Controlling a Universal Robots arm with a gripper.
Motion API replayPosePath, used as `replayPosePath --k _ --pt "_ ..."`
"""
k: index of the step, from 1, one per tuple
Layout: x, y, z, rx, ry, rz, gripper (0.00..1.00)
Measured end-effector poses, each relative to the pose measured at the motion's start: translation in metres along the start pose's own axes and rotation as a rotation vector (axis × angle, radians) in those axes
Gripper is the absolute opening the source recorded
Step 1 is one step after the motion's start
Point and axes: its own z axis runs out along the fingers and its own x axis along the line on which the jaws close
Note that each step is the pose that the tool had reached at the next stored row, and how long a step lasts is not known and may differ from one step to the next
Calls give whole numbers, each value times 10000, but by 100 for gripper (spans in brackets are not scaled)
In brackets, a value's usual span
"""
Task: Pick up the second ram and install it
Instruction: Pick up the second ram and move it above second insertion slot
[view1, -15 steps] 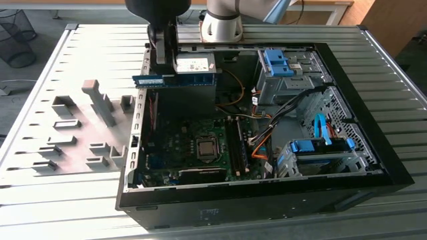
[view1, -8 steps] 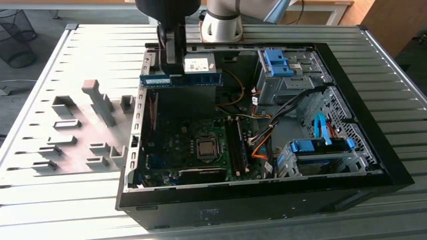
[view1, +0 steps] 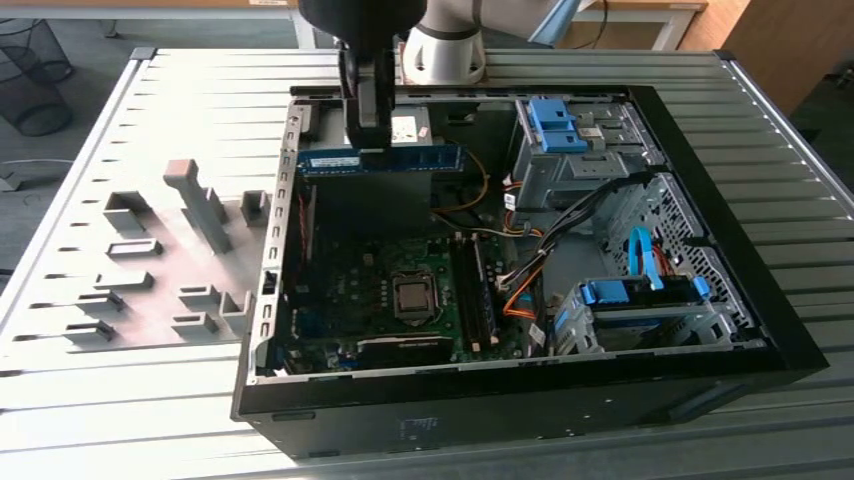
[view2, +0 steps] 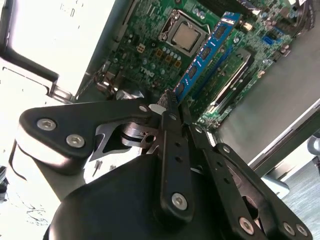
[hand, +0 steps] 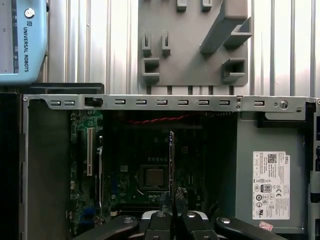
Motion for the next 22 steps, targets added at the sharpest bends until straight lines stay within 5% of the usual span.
replayPosePath --k 22 --pt "-3 -456 -2 1 -1 0 14"
